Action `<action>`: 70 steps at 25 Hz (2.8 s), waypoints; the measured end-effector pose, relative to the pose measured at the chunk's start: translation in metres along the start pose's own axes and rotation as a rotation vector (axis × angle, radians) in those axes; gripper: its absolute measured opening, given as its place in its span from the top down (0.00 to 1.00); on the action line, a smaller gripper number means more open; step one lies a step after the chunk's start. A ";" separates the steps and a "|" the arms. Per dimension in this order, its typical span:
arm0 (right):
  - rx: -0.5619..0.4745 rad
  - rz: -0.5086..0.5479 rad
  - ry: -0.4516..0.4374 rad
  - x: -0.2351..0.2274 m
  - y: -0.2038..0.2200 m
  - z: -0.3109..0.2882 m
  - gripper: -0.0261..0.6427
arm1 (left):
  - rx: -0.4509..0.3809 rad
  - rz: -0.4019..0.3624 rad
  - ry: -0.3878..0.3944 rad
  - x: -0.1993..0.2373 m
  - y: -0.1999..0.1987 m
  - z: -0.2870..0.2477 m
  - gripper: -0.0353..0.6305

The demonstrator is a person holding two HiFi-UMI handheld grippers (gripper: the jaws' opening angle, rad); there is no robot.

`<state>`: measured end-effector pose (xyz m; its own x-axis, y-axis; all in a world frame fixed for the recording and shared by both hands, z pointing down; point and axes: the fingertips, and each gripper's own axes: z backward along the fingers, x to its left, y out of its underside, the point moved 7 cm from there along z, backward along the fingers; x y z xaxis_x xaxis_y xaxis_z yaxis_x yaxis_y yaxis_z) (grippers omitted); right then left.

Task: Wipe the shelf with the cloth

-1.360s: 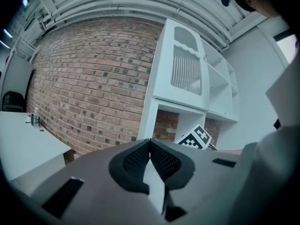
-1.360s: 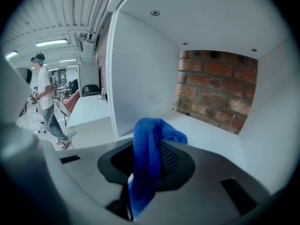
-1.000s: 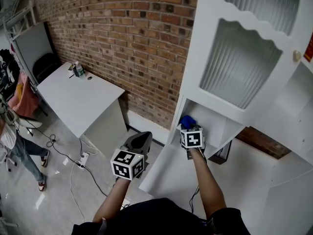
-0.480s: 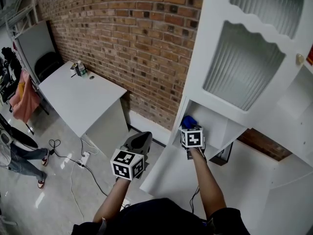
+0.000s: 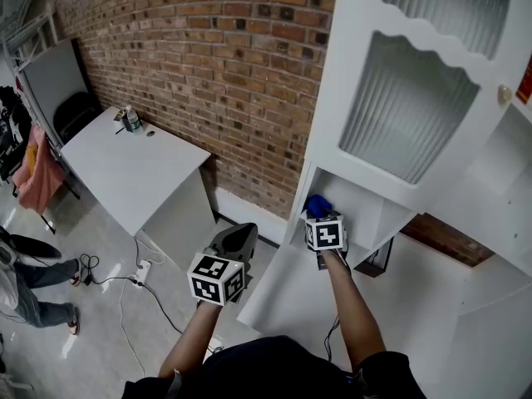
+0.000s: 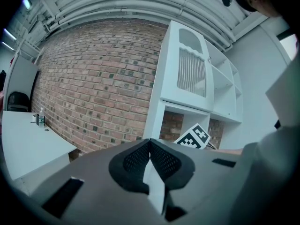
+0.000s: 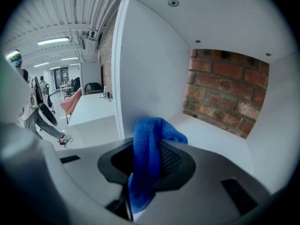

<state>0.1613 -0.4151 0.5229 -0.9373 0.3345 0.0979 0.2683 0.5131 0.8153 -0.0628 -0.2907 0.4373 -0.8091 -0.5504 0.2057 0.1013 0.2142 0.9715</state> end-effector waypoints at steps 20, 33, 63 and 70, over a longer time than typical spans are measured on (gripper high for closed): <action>0.036 -0.048 0.084 -0.034 0.017 0.022 0.80 | 0.016 0.007 0.084 -0.018 0.006 -0.019 0.92; 0.049 -0.094 0.146 -0.061 0.034 0.042 0.80 | 0.016 -0.020 0.173 -0.041 0.007 -0.035 0.92; 0.059 -0.179 0.272 -0.096 0.061 0.075 0.80 | 0.048 -0.043 0.290 -0.064 0.010 -0.045 0.92; 0.058 -0.180 0.278 -0.096 0.062 0.076 0.80 | 0.049 -0.056 0.302 -0.067 0.009 -0.045 0.92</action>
<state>0.2849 -0.3556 0.5208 -0.9934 0.0099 0.1141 0.0978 0.5912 0.8006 0.0183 -0.2881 0.4373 -0.6033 -0.7758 0.1849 0.0275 0.2114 0.9770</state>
